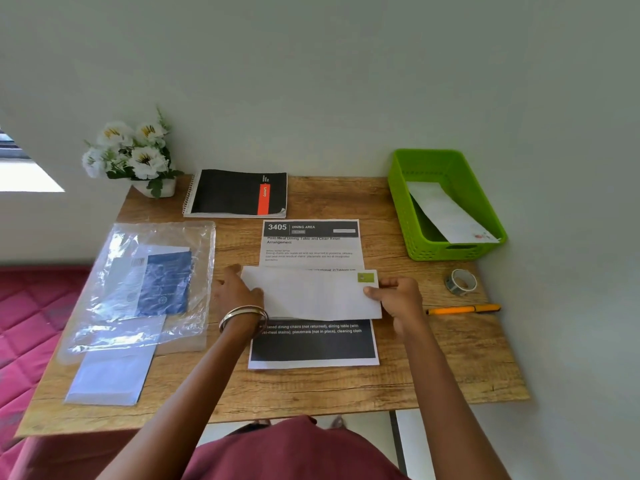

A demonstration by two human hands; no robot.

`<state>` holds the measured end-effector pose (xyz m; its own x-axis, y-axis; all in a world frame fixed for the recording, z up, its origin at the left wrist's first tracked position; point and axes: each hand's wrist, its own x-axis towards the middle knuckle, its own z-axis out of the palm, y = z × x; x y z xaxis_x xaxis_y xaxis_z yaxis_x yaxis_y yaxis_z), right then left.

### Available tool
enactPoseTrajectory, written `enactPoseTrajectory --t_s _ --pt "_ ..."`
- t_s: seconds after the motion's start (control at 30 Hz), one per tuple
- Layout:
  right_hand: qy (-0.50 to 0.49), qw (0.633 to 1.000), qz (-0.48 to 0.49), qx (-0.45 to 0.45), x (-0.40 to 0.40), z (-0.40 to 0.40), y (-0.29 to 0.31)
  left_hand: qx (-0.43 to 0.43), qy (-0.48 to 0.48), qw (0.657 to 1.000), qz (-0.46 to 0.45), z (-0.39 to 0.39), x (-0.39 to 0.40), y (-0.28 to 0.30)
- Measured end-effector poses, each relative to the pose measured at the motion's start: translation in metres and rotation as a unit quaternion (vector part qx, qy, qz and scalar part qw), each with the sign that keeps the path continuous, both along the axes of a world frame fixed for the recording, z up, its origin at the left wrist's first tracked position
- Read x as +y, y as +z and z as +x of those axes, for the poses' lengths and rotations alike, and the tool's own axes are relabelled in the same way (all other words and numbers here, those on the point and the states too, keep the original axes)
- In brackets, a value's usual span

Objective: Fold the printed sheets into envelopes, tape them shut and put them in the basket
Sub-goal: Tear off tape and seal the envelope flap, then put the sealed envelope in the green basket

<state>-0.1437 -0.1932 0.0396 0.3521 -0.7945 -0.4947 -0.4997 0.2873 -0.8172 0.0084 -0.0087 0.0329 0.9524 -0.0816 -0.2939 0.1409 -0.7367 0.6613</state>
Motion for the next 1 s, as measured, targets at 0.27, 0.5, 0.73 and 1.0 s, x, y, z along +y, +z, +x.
enactPoseTrajectory --t_s 0.27,0.5,0.73,1.0 --pt "-0.016 0.986 0.08 -0.145 -0.011 -0.017 0.028 -0.061 -0.005 0.977 -0.204 0.009 -0.007 0.036" --pt "-0.044 0.973 -0.048 -0.221 -0.039 -0.047 0.079 0.011 -0.036 0.919 -0.393 0.02 -0.058 0.103" --pt "-0.214 0.935 -0.112 -0.26 -0.071 -0.083 0.095 0.184 -0.153 0.859 -0.454 -0.015 -0.143 0.135" --pt "-0.349 0.886 -0.065 -0.297 -0.107 -0.078 0.078 0.184 -0.252 0.878 -0.363 -0.05 -0.199 0.109"
